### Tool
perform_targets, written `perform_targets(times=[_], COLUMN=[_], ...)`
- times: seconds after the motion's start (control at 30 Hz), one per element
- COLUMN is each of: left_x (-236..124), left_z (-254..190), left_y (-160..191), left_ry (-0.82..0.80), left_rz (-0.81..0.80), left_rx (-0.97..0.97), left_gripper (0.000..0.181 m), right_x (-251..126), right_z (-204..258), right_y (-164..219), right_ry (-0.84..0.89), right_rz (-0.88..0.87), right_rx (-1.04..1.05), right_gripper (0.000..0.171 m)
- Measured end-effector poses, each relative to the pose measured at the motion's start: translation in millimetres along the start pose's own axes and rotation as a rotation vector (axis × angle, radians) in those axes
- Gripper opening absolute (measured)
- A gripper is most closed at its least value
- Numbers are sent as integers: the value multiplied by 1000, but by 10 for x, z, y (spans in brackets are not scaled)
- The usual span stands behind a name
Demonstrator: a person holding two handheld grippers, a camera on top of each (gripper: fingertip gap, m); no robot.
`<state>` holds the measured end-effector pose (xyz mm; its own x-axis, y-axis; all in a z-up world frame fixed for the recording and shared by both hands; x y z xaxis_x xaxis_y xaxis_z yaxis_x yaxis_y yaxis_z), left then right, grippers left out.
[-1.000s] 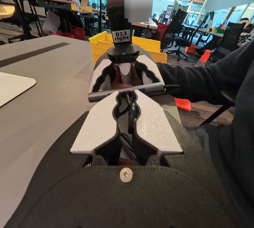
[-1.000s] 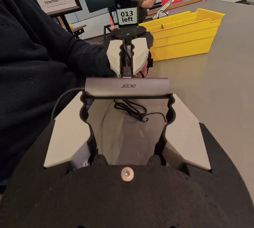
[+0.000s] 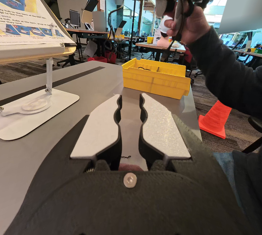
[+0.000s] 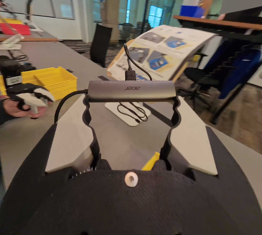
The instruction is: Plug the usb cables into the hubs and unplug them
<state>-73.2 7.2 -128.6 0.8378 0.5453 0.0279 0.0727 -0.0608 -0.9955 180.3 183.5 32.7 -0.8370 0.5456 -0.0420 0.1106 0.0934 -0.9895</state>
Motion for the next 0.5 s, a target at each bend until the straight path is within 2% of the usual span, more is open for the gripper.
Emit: perform_targets(times=[0.1,0.23,0.37,0.5], left_x=[11,56,88,117], left_z=[13,8,11,12], left_y=[32,87,133,164], left_ry=[-5,-2,0,5], left_rz=[11,44,60,71], left_rx=[-5,-3,-11,-18], left_gripper=[22,23,23,24], right_x=[-220,-418,-558,-505], right_z=[-473,-917,-1108,-1271], right_y=[-6,226,489,887], right_ry=[153,309,386,433], right_rz=[34,158,293,419], right_rx=[-32,-53,-60,-2], right_gripper=[116,116,116,116])
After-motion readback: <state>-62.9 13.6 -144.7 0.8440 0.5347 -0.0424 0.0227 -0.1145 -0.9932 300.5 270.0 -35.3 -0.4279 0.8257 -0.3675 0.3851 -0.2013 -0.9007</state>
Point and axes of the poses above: each gripper's, where its closed fingertips meet, x out along the fingers, y out of its underside, z = x × y across the jaws, the point moved 3 cm from there along -x, back along the fingers, and after that the axes turned 13 degrees about y, right-handed, at the moved point
